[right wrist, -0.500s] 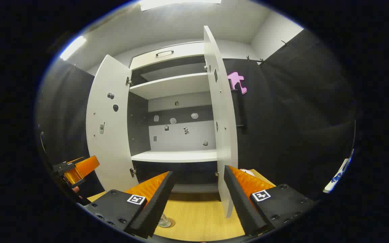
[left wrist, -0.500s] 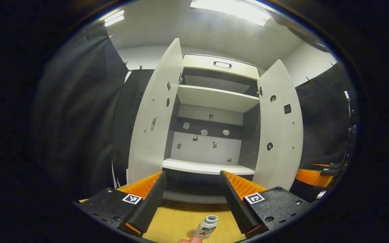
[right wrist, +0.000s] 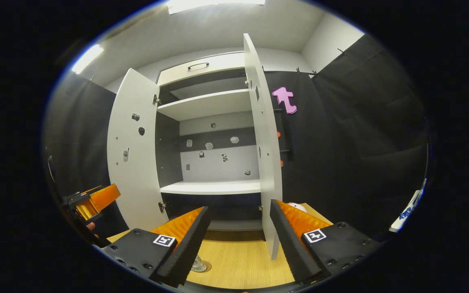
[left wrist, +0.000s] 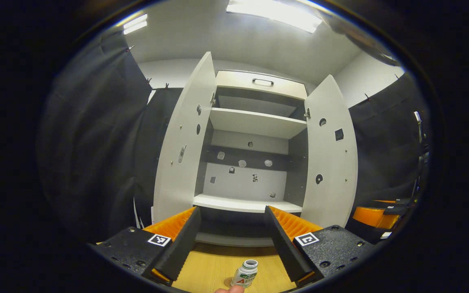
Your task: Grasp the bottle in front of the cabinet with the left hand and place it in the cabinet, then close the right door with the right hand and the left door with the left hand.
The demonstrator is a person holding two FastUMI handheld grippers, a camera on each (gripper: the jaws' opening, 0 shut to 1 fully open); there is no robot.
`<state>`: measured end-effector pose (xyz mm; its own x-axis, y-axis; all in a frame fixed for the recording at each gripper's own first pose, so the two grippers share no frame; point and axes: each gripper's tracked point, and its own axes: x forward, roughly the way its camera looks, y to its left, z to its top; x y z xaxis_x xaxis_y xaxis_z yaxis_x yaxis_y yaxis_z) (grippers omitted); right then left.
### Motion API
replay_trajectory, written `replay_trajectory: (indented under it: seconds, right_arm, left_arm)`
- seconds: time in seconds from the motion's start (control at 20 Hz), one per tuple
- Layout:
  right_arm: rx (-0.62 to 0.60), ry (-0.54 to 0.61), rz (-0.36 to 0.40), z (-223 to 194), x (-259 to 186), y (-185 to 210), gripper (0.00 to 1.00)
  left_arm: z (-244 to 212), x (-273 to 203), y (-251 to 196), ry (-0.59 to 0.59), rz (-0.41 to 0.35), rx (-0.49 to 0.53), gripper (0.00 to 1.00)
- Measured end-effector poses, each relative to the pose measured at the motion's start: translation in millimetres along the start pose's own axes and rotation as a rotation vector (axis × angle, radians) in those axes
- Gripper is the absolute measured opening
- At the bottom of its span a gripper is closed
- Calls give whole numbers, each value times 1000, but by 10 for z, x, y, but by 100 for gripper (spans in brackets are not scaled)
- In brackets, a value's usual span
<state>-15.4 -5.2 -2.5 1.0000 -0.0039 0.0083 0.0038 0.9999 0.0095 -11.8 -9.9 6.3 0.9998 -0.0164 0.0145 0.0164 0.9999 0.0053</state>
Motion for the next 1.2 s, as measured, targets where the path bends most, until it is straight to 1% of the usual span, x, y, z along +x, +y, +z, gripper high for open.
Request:
replay_trajectory:
  seconds: [0.15,0.2,0.5,0.65,0.7,0.75,0.8,0.85,0.9,0.95,1.05,1.1,1.2]
  right_arm:
    - [11,3,-7,-38,-31,-15,89]
    - [15,7,-6,-50,-34,-20,98]
    - [20,3,-6,-40,-44,-4,98]
    - [12,1,-11,-34,-91,2,98]
    - [11,2,-13,-32,-108,-3,89]
    - [10,2,-15,-34,-126,-11,89]
    - [8,3,-18,-27,-140,-27,89]
    - [6,2,-23,-25,-160,-41,98]
    - [4,2,-29,-17,-169,-66,98]
    - [1,2,-35,-9,-189,-90,89]
    - [-5,-3,-49,13,-230,-142,89]
    - [-9,-4,-58,20,-239,-172,98]
    - [-18,-4,-72,29,-273,-227,98]
  left_arm:
    - [-2,-36,21,7,3,6,95]
    - [-4,-43,38,9,6,8,95]
    - [20,-97,118,7,26,13,95]
    - [-45,-81,117,19,21,-17,95]
    - [-91,-47,86,29,11,-40,93]
    - [-145,-11,36,41,-4,-68,95]
    - [-216,46,-24,52,-21,-96,95]
    - [-303,115,-87,62,-35,-118,95]
    - [-432,181,-166,77,-52,-131,95]
    - [-576,237,-258,99,-74,-131,96]
    - [-958,317,-495,155,-149,-104,95]
    - [-1177,345,-532,195,-159,-77,96]
    - [-1589,377,-510,253,-141,-37,96]
